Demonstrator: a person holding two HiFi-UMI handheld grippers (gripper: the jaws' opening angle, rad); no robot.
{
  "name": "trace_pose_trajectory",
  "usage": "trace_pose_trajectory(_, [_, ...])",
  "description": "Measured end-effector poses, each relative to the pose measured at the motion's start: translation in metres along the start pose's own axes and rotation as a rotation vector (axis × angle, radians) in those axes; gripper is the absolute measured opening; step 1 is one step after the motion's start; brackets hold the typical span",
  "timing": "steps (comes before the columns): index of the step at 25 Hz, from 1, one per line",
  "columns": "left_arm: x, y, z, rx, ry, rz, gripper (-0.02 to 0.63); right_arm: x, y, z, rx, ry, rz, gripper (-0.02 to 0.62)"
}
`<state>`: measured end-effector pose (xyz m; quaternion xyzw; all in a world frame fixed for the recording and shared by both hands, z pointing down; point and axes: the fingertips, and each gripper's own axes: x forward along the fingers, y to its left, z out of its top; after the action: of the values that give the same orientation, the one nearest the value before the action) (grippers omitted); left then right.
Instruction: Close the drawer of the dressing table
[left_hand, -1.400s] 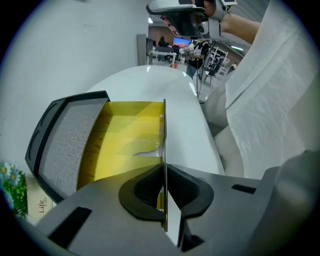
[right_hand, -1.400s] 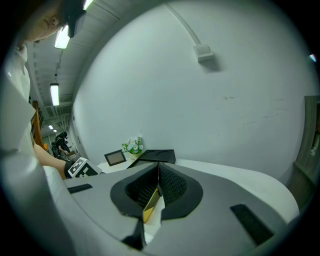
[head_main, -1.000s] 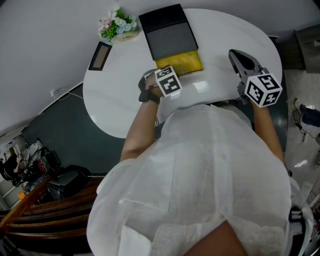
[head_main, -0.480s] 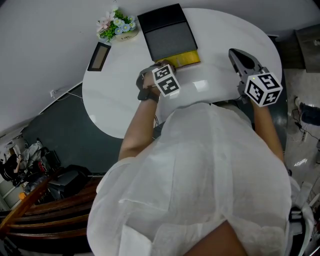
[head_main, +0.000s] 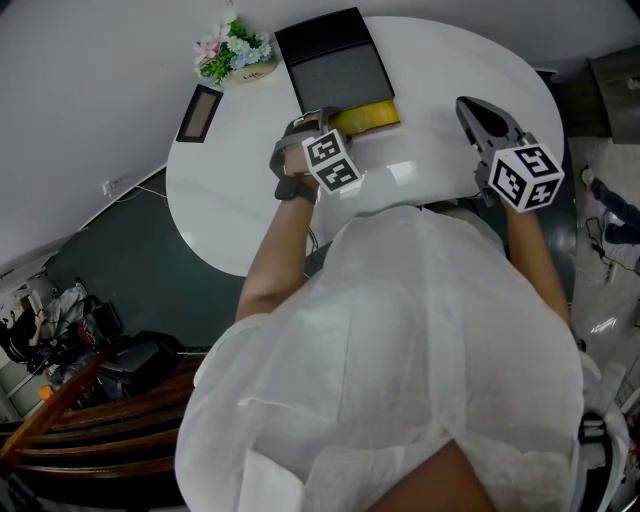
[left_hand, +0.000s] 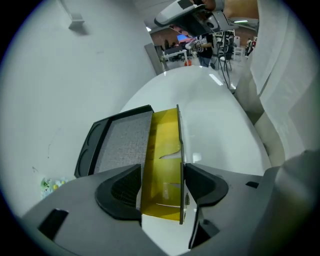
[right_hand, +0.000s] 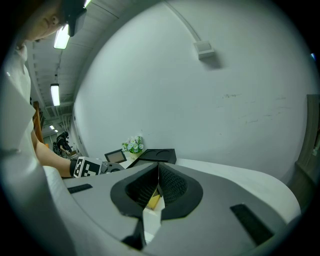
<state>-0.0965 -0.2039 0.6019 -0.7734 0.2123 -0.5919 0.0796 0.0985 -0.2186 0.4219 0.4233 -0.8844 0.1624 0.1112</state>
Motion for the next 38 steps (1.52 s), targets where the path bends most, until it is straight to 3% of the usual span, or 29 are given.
trace_pose_trajectory(7, [0.01,0.009,0.0,0.022,0.018,-0.087,0.336,0.0,-0.001,-0.001,0.002,0.001,-0.003,0.011])
trace_pose_trajectory(13, [0.013,0.02,-0.001,-0.004,0.019,-0.156,0.333,0.0,-0.003,-0.001,0.006,0.003,-0.011,0.011])
trace_pose_trajectory(23, [0.013,0.041,0.003,-0.038,0.01,-0.185,0.197,-0.003,-0.007,-0.002,0.009,0.004,-0.016,0.011])
trace_pose_trajectory(26, [0.015,0.046,0.001,-0.051,0.01,-0.167,0.125,-0.003,-0.004,-0.004,0.004,0.007,-0.015,0.011])
trace_pose_trajectory(38, [0.014,0.049,0.005,-0.078,-0.003,-0.188,0.115,0.001,-0.004,0.0,0.001,0.01,-0.008,0.011])
